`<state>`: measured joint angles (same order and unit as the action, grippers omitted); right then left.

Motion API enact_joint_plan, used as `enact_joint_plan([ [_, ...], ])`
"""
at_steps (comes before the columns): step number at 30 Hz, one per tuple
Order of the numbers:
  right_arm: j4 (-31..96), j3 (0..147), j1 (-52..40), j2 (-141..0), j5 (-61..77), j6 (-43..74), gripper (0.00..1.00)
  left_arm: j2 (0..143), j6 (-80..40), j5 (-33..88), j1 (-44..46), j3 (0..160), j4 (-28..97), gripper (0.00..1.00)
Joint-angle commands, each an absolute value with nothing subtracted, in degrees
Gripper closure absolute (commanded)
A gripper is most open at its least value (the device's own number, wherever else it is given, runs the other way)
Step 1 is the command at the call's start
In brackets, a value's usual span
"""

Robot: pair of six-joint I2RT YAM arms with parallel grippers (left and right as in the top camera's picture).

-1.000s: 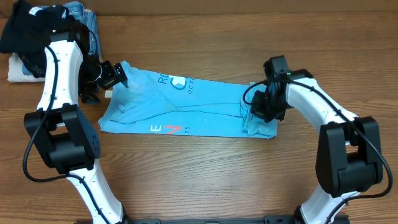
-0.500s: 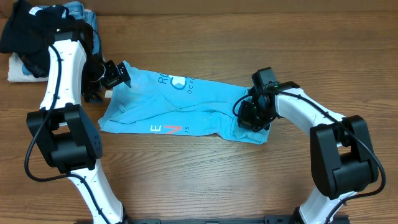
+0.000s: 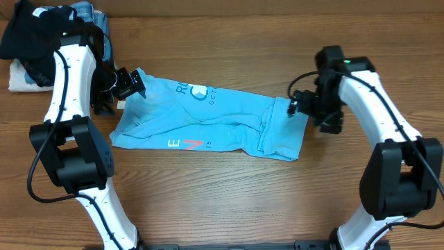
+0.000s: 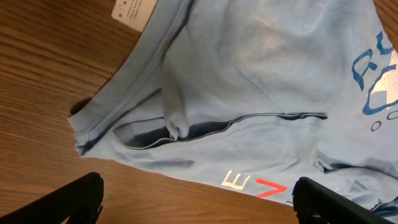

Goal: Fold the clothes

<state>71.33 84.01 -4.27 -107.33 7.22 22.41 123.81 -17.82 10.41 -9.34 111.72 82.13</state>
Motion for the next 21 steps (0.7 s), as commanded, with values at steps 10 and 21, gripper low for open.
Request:
enact_joint_plan([
  [10, 58.85, 70.04, 4.14, -106.10, 21.30, 8.47, 0.00, 123.22, -16.23, 10.09, -8.95, 111.79, 82.76, 0.00],
  [21, 47.90, 60.77, 10.96, -106.10, 37.41, 5.50, 0.00, 123.24, -16.27, 10.13, -8.95, 111.79, 82.85, 0.00],
])
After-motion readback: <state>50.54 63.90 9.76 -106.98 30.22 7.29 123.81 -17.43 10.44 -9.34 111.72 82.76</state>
